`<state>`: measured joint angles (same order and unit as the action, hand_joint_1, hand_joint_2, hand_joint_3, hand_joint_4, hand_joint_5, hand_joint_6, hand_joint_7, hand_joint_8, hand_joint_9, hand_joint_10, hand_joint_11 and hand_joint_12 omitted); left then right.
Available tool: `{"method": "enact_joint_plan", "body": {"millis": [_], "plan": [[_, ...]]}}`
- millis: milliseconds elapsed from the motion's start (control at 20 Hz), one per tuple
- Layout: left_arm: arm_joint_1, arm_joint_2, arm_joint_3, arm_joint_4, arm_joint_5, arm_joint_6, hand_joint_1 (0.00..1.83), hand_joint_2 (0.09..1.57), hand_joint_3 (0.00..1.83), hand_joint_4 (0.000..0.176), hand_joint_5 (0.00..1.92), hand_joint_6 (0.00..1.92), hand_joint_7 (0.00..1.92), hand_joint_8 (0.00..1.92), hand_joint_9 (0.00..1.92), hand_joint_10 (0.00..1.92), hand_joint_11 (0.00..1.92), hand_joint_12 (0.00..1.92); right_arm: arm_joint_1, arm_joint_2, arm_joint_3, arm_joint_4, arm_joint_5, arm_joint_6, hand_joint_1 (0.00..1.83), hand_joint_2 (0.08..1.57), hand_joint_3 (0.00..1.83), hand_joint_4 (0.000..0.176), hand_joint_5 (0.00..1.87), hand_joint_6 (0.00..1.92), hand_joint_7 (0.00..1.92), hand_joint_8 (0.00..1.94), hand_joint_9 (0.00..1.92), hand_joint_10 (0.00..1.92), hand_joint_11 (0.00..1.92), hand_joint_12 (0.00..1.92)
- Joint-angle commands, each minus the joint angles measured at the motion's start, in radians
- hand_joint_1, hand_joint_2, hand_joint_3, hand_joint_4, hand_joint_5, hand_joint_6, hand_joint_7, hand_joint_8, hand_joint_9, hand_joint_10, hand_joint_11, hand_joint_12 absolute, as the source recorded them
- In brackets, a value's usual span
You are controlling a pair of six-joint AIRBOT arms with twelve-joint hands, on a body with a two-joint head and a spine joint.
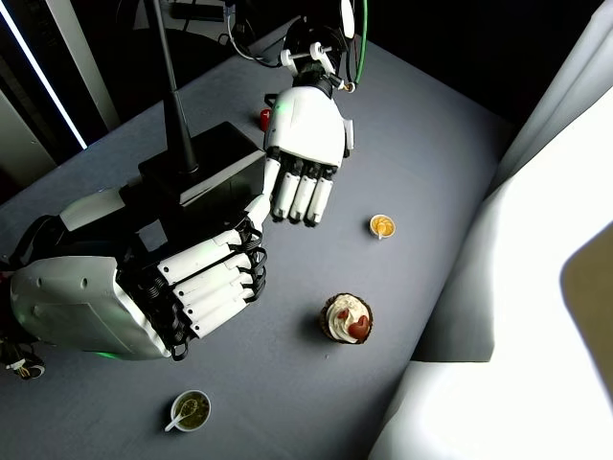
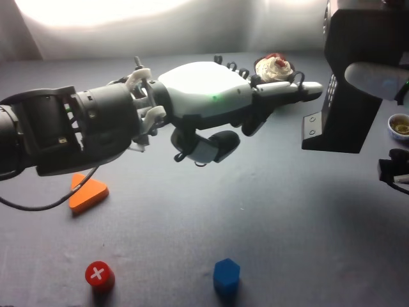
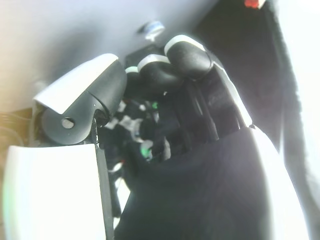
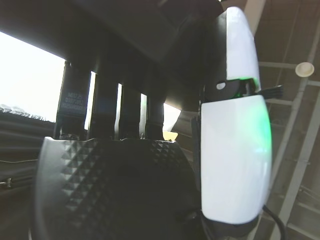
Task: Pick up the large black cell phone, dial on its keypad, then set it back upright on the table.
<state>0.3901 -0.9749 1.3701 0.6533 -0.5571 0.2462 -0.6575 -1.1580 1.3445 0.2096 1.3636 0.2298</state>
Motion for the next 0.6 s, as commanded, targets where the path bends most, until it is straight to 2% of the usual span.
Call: {"method": "enact_joint_plan", "body": {"millis": [0, 50, 100, 200, 300, 350, 450, 500, 550], "plan": [[-0.03, -0.009, -0.013, -0.028, -0.103, -0.006, 1.48, 0.95, 0.72, 0.138, 0.0, 0.0, 0.62, 1.7, 0.62, 1.92, 0.44, 1.92, 0.012, 0.01, 0.002, 0.017, 0.148, 0.017, 1.36, 1.17, 0.0, 0.0, 0.88, 0.88, 0.83, 1.25, 0.84, 1.45, 0.87, 1.42], [-0.032, -0.01, -0.021, -0.028, -0.104, -0.007, 1.48, 0.95, 0.72, 0.138, 0.0, 0.0, 0.62, 1.7, 0.62, 1.92, 0.44, 1.92, 0.012, 0.01, 0.002, 0.017, 0.148, 0.017, 1.36, 1.17, 0.0, 0.0, 0.88, 0.88, 0.83, 1.25, 0.84, 1.45, 0.87, 1.42], [-0.037, -0.01, -0.031, -0.028, -0.106, -0.008, 1.48, 0.96, 0.71, 0.14, 0.0, 0.0, 0.62, 1.68, 0.63, 1.92, 0.52, 1.92, 0.012, 0.01, 0.002, 0.017, 0.148, 0.017, 1.36, 1.17, 0.0, 0.0, 0.87, 0.88, 0.83, 1.26, 0.84, 1.45, 0.86, 1.42], [-0.041, -0.002, -0.045, -0.027, -0.111, -0.02, 1.48, 0.93, 0.76, 0.14, 0.0, 0.0, 0.63, 1.71, 0.64, 1.92, 0.29, 1.92, 0.013, 0.01, 0.001, 0.017, 0.148, 0.017, 1.36, 1.17, 0.0, 0.0, 0.9, 0.85, 0.83, 1.26, 0.84, 1.44, 0.88, 1.41], [-0.042, 0.018, -0.068, -0.023, -0.119, -0.044, 1.48, 0.94, 0.74, 0.139, 0.0, 0.0, 0.62, 1.7, 0.63, 1.92, 0.27, 1.92, 0.013, 0.01, 0.001, 0.017, 0.148, 0.017, 1.36, 1.17, 0.0, 0.0, 0.89, 0.85, 0.82, 1.26, 0.82, 1.47, 0.89, 1.45], [-0.042, 0.043, -0.087, 0.002, -0.121, -0.075, 1.48, 0.94, 0.73, 0.141, 0.0, 0.0, 0.62, 1.7, 0.63, 1.92, 0.31, 1.92, 0.013, 0.01, 0.001, 0.017, 0.148, 0.017, 1.36, 1.16, 0.0, 0.0, 0.89, 0.88, 0.83, 1.24, 0.85, 1.43, 0.89, 1.41], [-0.041, 0.104, -0.116, 0.094, -0.122, -0.177, 1.48, 0.96, 0.7, 0.149, 0.0, 0.0, 0.61, 1.71, 0.62, 1.92, 0.33, 1.92, 0.013, 0.01, 0.002, 0.017, 0.153, 0.017, 1.37, 1.15, 0.0, 0.0, 0.9, 0.88, 0.85, 1.2, 0.87, 1.39, 0.9, 1.38], [-0.041, 0.14, -0.121, 0.177, -0.142, -0.286, 1.47, 0.97, 0.69, 0.15, 0.0, 0.0, 0.6, 1.71, 0.61, 1.92, 0.19, 1.92, 0.012, 0.01, 0.005, 0.017, 0.157, 0.017, 1.37, 1.15, 0.0, 0.0, 0.92, 0.83, 0.86, 1.19, 0.88, 1.39, 0.91, 1.41], [-0.041, 0.155, -0.12, 0.224, -0.163, -0.357, 1.47, 0.99, 0.66, 0.15, 0.0, 0.0, 0.6, 1.71, 0.59, 1.92, 0.15, 1.92, 0.012, 0.01, 0.007, 0.017, 0.161, 0.017, 1.37, 1.14, 0.0, 0.0, 0.94, 0.8, 0.87, 1.18, 0.9, 1.37, 0.94, 1.4]]}}
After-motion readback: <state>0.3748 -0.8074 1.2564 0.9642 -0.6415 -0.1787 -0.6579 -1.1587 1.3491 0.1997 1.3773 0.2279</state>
